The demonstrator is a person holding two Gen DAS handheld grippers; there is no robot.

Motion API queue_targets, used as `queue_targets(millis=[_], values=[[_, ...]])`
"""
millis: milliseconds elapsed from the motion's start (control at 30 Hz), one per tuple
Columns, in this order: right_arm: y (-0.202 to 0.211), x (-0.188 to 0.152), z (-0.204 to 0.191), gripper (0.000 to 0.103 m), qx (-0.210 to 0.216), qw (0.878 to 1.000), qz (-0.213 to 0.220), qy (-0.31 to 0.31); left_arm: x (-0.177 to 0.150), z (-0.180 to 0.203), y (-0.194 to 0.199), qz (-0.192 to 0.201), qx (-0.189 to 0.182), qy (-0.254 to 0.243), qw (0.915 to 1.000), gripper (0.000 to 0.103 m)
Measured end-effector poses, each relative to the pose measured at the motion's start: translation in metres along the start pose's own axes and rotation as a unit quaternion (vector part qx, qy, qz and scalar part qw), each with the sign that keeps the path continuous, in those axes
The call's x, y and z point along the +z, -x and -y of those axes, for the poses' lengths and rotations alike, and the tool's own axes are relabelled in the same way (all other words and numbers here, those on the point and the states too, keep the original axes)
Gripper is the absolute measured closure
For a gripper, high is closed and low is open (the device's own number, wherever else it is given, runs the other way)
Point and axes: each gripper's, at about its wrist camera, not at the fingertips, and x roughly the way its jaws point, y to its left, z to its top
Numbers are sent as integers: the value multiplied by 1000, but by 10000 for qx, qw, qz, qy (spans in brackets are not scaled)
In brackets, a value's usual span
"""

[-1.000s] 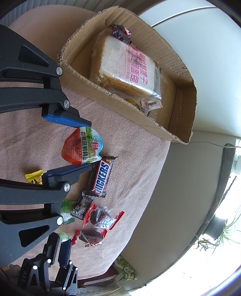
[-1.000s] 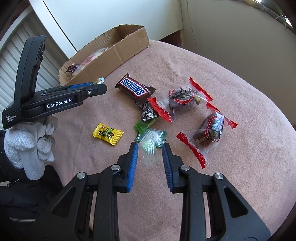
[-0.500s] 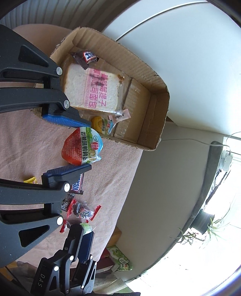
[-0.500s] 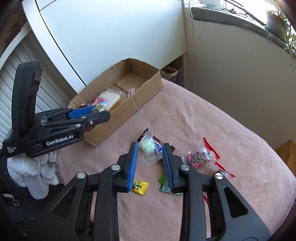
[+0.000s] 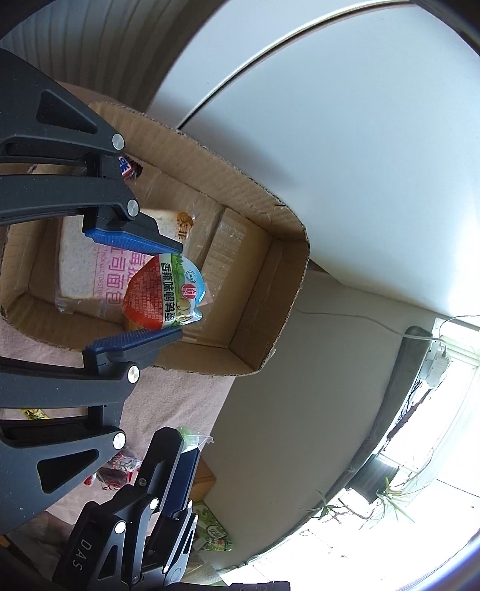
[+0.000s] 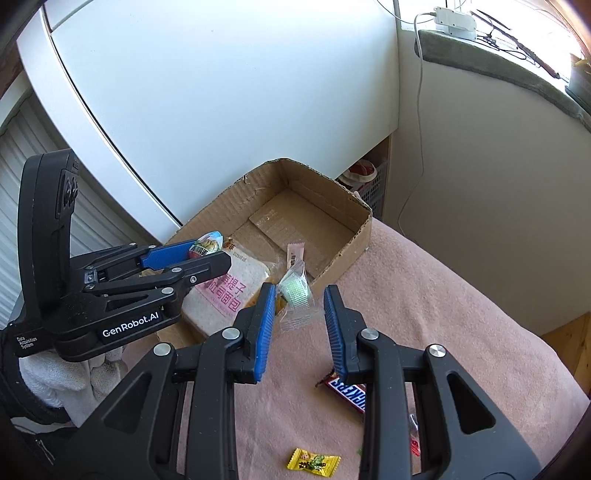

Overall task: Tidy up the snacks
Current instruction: 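Carry the jelly cup into the box with the left tool while the right tool carries the clear candy, then open both tools to release the jelly cup and clear candy into the box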

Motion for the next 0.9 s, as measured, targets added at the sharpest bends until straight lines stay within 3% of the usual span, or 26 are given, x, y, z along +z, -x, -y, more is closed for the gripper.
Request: queue_targets(millis=[333,667,900], values=[[-41,31,-8,75,-51,9998,-216,24,23,-11,-20,-64,79,-42,9999,66],[-66,41,-6,74,-102,9993,-348,-41,29,-20,-26,-111,188,-47,9998,64],[-69,42,-6,65,-146,9993,-358,0,30,-23,-24,-113,278,-14,9995,62]])
